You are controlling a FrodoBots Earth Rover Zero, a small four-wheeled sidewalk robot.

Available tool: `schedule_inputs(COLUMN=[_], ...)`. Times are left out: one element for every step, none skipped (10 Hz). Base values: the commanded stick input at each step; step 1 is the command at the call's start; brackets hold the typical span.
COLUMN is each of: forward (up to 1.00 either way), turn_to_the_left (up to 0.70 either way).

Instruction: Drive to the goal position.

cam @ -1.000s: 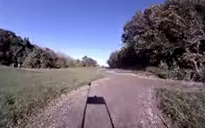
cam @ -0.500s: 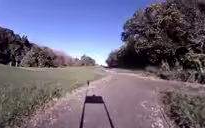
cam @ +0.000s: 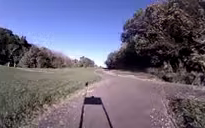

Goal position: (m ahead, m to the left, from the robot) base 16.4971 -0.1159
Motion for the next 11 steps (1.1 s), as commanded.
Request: schedule_inputs(forward=[0.50, 0.50, 0.50, 0.50, 0.50, 0.50, 0.50, 0.50, 0.50, 0.50, 0.50], turn_to_the_left=[0.00, 0.00, 0.00, 0.00, 0.00, 0.00, 0.00, 0.00, 0.00, 0.00, -0.09])
